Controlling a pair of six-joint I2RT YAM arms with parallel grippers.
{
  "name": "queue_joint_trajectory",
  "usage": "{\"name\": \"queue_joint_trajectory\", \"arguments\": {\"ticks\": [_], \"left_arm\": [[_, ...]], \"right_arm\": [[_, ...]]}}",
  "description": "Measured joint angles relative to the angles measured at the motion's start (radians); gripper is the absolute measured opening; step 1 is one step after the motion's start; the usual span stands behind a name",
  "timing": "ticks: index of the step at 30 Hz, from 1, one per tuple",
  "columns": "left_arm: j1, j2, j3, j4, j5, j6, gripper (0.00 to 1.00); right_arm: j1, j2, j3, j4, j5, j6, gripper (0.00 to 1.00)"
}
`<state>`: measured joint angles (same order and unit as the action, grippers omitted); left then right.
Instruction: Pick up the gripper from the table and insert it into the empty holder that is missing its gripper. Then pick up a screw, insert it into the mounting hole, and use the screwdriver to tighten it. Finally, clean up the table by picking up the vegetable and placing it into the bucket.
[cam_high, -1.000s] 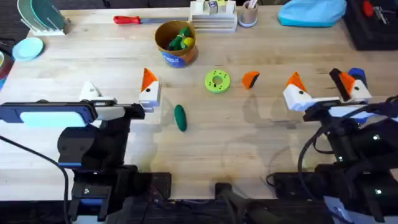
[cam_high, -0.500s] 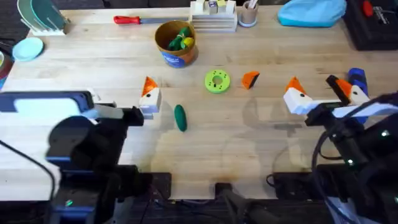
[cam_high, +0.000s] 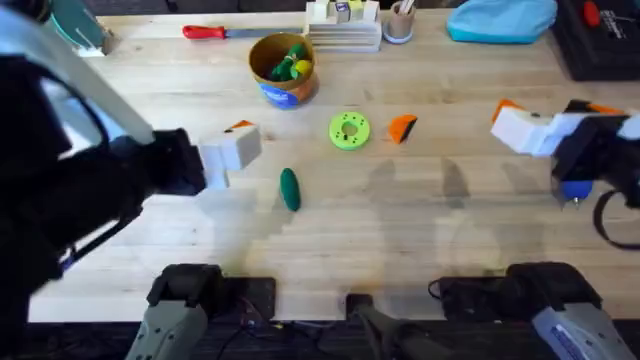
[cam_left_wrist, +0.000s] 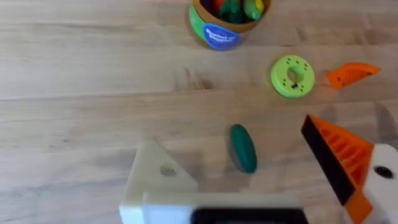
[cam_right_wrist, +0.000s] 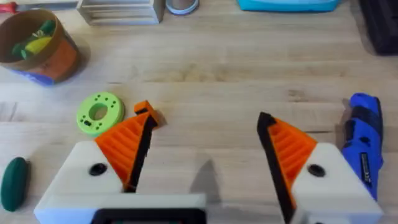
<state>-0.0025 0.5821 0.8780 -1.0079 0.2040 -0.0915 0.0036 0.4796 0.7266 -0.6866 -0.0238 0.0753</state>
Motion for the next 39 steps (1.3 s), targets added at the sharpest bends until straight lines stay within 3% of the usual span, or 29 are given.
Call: {"name": "queue_joint_trajectory", "arguments": {"ticks": [4,9,15,17,19,22,24,27,28,29,34,35,39], "left_arm": [[-0.007,0.14,0.01,-0.09,0.099,-0.071,0.994],[-0.057,0.286,-0.055,-0.07,0.145,-0.15,0.995],[-0.14,0.368,-0.079,0.008,0.179,-0.154,0.991],[-0.164,0.369,-0.079,0.028,0.204,-0.127,0.932],[-0.181,0.368,-0.079,0.033,0.228,-0.094,0.768],[-0.193,0.368,-0.079,0.031,0.271,-0.013,0.29],[-0.193,0.368,-0.079,0.031,0.301,0.046,0.036],[-0.193,0.368,-0.079,0.031,0.33,0.092,0.008],[-0.193,0.368,-0.079,0.031,0.336,0.102,0.016],[-0.193,0.368,-0.079,0.032,0.34,0.115,0.136],[-0.193,0.368,-0.079,0.05,0.353,0.13,0.919],[-0.193,0.368,-0.079,0.066,0.354,0.132,0.974],[-0.193,0.368,-0.079,0.147,0.354,0.138,0.993]], "right_arm": [[0.0,0.074,0.06,0.0,0.0,0.0,0.991],[0.0,0.087,0.063,-0.009,0.0,0.0,0.992],[0.0,0.087,0.063,-0.009,0.0,0.0,0.991],[0.0,0.087,0.063,-0.009,0.0,0.0,0.992],[0.0,0.087,0.063,-0.009,0.0,0.0,0.991],[0.0,0.087,0.063,-0.009,0.0,0.0,0.991],[0.0,0.087,0.063,-0.011,0.0,0.0,0.991],[0.0,0.087,0.063,-0.011,0.0,0.0,0.991],[0.0,0.087,0.063,-0.011,0.0,0.0,0.992],[0.0,0.087,0.063,-0.011,0.0,0.0,0.991],[0.0,0.087,0.063,-0.011,0.0,0.0,0.991],[0.0,0.087,0.063,-0.011,0.0,0.0,0.991],[0.0,0.087,0.063,-0.012,0.0,0.0,0.991]]}}
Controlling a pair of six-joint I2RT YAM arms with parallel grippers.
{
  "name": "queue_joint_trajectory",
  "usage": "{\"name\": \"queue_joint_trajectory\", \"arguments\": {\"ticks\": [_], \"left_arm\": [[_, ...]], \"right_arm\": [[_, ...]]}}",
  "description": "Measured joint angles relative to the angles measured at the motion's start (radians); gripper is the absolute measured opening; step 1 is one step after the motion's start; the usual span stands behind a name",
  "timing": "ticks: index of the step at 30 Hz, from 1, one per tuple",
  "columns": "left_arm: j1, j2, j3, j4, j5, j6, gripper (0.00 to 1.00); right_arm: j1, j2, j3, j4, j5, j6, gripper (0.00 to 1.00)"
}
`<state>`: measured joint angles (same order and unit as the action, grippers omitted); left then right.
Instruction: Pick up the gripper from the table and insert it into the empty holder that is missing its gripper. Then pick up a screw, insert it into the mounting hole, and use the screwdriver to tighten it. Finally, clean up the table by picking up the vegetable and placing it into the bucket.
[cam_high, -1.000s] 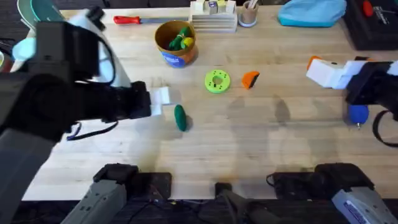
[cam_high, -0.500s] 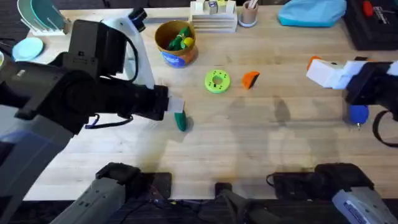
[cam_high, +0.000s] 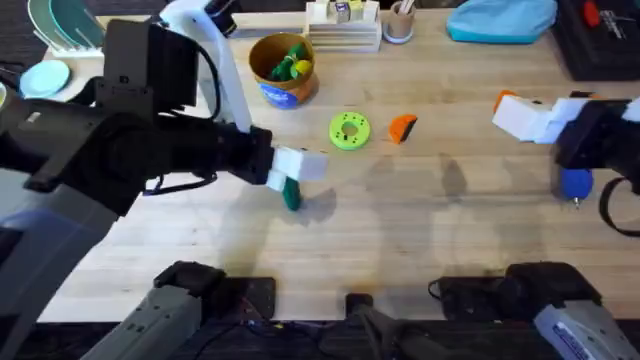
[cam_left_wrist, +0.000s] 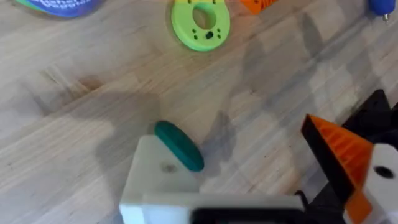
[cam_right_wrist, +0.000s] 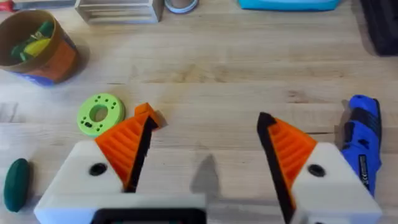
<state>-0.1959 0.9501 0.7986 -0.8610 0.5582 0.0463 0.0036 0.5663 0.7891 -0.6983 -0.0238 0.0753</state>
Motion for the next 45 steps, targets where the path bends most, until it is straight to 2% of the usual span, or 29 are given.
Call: {"name": "queue_joint_trajectory", "arguments": {"ticks": [3,4,5,7,12,15,21,24,28,34,38,45], "left_arm": [[0.0,0.0,0.0,0.024,0.0,0.001,0.976],[0.0,0.0,0.0,0.021,0.001,0.001,0.829],[0.0,0.0,0.0,0.018,0.0,0.007,0.758],[0.0,0.0,0.0,0.005,0.002,0.0,0.857],[0.0,0.0,0.0,-0.013,0.002,-0.085,0.877],[0.0,0.0,0.0,-0.017,-0.004,-0.115,0.986],[0.0,-0.003,0.0,-0.007,-0.018,-0.14,0.993],[0.0,-0.035,-0.008,0.087,-0.061,-0.145,0.993],[0.0,-0.174,-0.042,0.228,-0.131,-0.149,0.993],[0.0,-0.502,-0.166,0.358,-0.244,-0.149,0.992],[0.0,-0.697,-0.295,0.446,-0.295,-0.149,0.993],[0.0,-0.923,-0.575,0.716,-0.319,-0.148,0.993]], "right_arm": [[0.0,0.0,0.0,-0.001,0.0,0.0,0.991],[0.0,0.0,0.0,-0.001,0.0,0.0,0.991],[0.0,0.0,0.0,-0.001,0.0,0.0,0.991],[0.0,0.0,0.0,-0.001,0.0,0.0,0.992],[0.0,0.0,0.0,-0.001,0.0,0.0,0.991],[0.0,0.0,0.0,-0.001,0.0,0.0,0.991],[0.0,0.0,0.0,-0.001,0.0,0.0,0.991],[0.0,0.0,0.0,-0.001,0.0,0.0,0.991],[0.0,0.0,0.0,-0.001,0.0,0.0,0.992],[0.0,0.0,0.0,-0.001,0.0,0.0,0.991],[0.0,0.0,0.0,-0.001,0.0,0.0,0.991],[0.0,0.0,0.0,-0.002,0.0,0.0,0.991]]}}
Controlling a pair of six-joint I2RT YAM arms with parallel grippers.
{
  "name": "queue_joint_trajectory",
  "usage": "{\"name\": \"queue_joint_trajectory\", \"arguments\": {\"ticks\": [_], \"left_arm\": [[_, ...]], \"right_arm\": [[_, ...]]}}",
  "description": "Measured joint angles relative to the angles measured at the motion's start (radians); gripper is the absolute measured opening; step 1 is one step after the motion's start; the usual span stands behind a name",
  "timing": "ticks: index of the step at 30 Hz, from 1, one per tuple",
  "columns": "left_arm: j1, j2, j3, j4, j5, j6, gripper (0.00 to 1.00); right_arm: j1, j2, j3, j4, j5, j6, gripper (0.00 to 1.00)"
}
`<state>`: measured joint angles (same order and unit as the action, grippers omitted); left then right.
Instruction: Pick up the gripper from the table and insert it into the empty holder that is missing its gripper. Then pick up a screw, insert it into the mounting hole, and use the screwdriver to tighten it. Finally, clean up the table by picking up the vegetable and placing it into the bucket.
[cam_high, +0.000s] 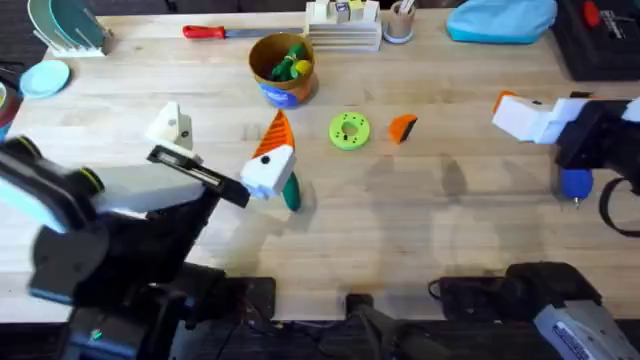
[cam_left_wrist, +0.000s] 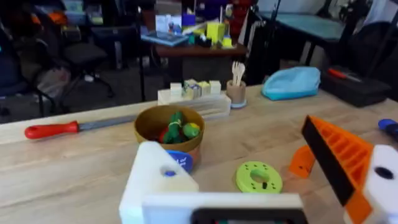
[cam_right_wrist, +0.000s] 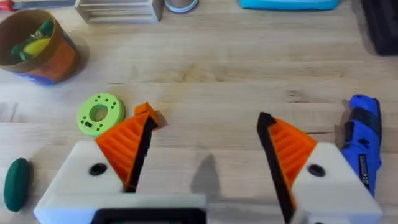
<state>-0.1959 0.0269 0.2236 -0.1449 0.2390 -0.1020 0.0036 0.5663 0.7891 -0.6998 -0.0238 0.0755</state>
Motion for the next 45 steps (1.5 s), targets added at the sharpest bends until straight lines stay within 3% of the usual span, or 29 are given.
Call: {"name": "queue_joint_trajectory", "arguments": {"ticks": [6,13,45], "left_arm": [[0.0,-0.023,-0.192,0.228,0.012,-0.001,0.993],[0.0,-0.018,-0.218,0.087,0.027,-0.004,0.992],[0.0,-0.019,-0.218,0.086,0.027,-0.004,0.993]], "right_arm": [[0.0,0.0,0.0,0.0,0.0,0.0,0.991],[0.0,0.0,0.0,0.0,0.0,0.0,0.991],[0.0,0.0,0.0,0.0,0.0,0.0,0.992]]}}
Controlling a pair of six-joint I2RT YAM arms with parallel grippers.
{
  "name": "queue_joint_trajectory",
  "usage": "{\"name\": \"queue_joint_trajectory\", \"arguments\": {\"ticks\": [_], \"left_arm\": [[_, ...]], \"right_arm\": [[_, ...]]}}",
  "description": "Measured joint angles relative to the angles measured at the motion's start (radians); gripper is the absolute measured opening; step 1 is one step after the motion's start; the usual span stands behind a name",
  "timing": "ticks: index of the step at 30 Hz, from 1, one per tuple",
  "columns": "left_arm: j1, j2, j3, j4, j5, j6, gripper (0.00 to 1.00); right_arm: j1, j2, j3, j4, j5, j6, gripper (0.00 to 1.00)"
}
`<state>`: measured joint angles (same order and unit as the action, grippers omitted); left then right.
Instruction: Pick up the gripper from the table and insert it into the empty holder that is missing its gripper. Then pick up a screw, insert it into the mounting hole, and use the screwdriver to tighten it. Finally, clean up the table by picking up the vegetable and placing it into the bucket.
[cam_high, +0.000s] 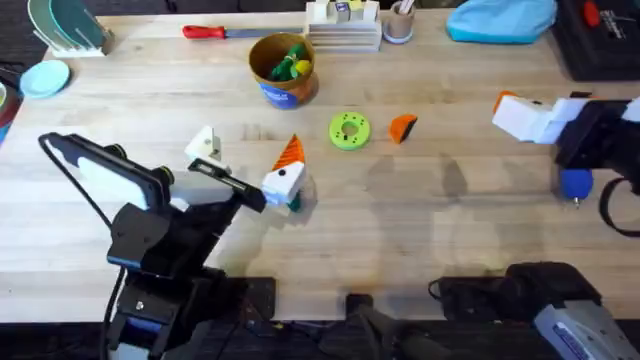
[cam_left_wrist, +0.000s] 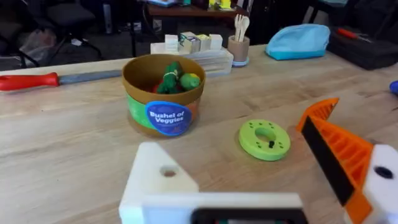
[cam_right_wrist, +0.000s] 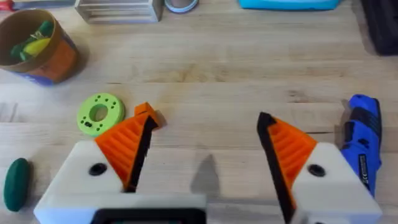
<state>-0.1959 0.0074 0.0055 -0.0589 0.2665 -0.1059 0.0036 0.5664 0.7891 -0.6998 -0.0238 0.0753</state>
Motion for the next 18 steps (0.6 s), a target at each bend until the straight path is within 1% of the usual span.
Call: {"name": "queue_joint_trajectory", "arguments": {"ticks": [4,7,12,15,18], "left_arm": [[0.0,0.0,0.0,0.0,0.0,0.0,0.993],[0.0,0.0,0.0,0.0,0.0,0.0,0.992],[0.0,0.0,0.0,0.0,0.0,0.0,0.992],[0.0,0.0,0.0,0.0,0.0,0.0,0.992],[0.0,0.0,0.0,0.0,0.0,0.0,0.992]], "right_arm": [[0.0,0.0,0.0,0.0,0.0,0.001,0.992],[0.0,0.0,0.0,-0.015,-0.016,0.031,0.991],[0.004,0.025,0.002,0.013,-0.128,0.055,0.992],[0.039,0.114,0.006,0.013,-0.172,0.042,0.992],[0.108,0.233,0.015,0.022,-0.189,0.006,0.992]]}}
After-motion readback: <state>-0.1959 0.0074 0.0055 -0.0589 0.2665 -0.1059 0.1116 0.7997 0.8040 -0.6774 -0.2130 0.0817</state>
